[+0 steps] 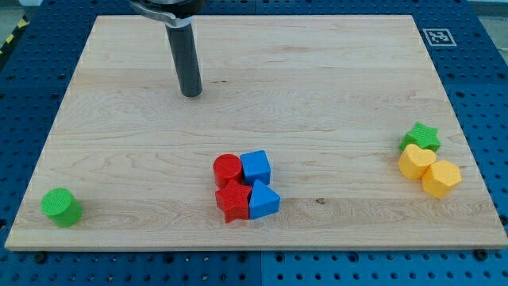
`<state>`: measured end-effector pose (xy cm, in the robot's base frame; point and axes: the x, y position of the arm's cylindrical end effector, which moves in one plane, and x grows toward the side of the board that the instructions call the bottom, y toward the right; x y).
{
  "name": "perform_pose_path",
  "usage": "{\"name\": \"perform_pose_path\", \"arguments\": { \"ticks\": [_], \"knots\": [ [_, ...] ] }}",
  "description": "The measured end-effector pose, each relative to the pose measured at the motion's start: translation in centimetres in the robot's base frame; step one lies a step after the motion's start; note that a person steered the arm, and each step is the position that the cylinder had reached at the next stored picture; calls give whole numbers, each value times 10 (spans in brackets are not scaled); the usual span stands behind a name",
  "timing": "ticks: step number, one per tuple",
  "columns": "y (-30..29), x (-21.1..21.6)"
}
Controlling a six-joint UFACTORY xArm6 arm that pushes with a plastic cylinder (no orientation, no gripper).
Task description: Move your arm to the center right
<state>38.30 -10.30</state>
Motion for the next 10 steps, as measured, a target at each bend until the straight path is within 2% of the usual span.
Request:
{"name": "perform_pose_path", "arguments": {
  "ticks": [2, 5, 7, 10],
  "knots": [
    [0, -3],
    [51, -3],
    [104, -3],
    [218, -3]
  ]
}}
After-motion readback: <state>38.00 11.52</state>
